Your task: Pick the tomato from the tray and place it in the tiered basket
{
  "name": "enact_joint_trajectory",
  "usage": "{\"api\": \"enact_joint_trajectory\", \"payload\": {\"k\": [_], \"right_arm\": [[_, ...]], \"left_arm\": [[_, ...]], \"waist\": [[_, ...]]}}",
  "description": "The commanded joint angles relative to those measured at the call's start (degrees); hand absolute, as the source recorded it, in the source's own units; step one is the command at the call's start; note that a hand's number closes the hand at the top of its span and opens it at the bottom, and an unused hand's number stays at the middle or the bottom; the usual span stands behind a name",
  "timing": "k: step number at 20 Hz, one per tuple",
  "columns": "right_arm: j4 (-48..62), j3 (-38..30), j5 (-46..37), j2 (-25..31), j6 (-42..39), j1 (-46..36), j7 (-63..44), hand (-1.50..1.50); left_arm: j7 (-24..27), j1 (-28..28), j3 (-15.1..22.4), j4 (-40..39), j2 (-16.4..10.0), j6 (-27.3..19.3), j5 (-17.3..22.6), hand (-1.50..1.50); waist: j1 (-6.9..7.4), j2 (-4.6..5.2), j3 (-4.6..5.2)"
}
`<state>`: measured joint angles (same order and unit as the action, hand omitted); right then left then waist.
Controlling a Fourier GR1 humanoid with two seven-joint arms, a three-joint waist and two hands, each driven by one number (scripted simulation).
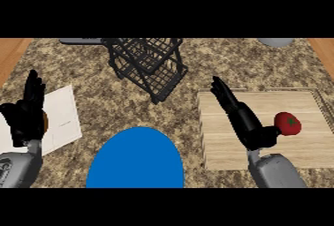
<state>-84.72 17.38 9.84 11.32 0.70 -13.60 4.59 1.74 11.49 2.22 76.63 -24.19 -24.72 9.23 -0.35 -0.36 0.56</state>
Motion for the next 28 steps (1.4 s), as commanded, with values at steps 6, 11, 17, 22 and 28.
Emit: {"api": "enact_joint_trajectory", "payload": {"k": [6, 11, 17, 22, 28], "right_arm": [[8.2, -19.3, 0.6, 4.1, 15.9, -6.8, -9.1, -1.5], [17.9, -23.2, -0.6, 1.5, 20.3, -10.4, -0.7, -1.5], [9.8, -16.4, -12.2, 12.2, 20.7, -9.8, -11.0, -1.5], [9.6, -11.6, -20.8, 28.3, 11.0, -13.6, -28.2, -1.5], [6.6, -1.0, -24.1, 38.3, -10.4, -15.9, -43.8, -1.5]], "left_arm": [[4.4, -3.2, 11.3, 3.1, 5.5, 15.1, 2.9, 0.0], [5.4, -5.1, 14.7, 2.4, 8.4, 19.2, 4.0, 0.0], [4.3, -4.5, 12.7, 2.0, 7.2, 20.2, 3.8, 0.0], [3.4, -3.7, 13.2, 1.4, 8.2, 19.4, 3.4, 0.0], [5.3, -4.5, 13.2, 0.0, 8.2, 20.4, 3.4, 0.0]], "waist": [[-0.49, 0.99, -0.38], [1.1, 0.76, -0.61], [-0.18, 0.01, -0.44], [-1.14, -0.54, 0.0], [-0.49, -0.4, 0.21]]}}
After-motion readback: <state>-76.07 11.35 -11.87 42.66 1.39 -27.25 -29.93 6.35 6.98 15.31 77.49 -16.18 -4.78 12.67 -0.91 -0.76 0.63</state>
